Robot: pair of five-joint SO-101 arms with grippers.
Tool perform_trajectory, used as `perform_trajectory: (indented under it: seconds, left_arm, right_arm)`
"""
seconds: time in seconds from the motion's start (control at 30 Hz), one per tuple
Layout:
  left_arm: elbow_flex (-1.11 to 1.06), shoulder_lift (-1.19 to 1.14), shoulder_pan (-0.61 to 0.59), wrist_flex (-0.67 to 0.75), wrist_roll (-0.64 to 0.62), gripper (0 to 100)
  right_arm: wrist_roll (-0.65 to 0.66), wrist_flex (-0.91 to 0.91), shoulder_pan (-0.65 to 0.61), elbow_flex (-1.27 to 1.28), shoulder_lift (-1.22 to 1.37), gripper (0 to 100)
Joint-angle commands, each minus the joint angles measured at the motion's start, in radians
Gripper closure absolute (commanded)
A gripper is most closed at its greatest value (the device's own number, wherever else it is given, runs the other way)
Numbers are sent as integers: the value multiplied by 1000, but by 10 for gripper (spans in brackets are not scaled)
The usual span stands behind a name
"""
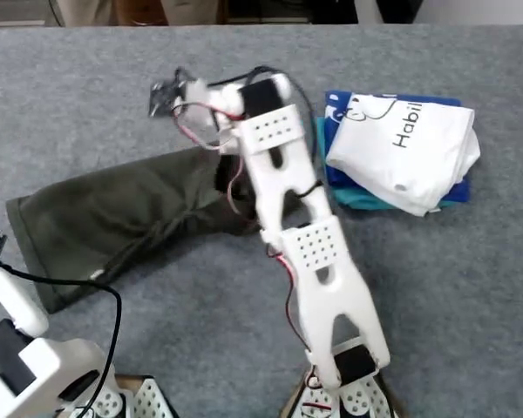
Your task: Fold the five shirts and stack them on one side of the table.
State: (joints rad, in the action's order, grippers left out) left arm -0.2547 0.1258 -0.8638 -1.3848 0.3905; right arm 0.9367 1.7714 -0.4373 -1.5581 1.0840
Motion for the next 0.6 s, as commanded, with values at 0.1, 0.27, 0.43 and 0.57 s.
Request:
perform_trajectory:
  seconds: [0.1, 0.27, 0.43, 0.57]
  left_arm:
    - [37, 30, 5, 8, 14, 976]
    - [35, 30, 5, 8, 14, 976]
    - [35, 30, 3, 5, 15, 976]
    - [35, 30, 3, 5, 15, 976]
  right_arm:
    - [-40, 17, 33, 257, -231, 869]
    - [17, 15, -19, 547, -334, 758]
    - [-20, 15, 44, 707, -469, 998]
    - [11, 12, 62, 1003, -665, 998]
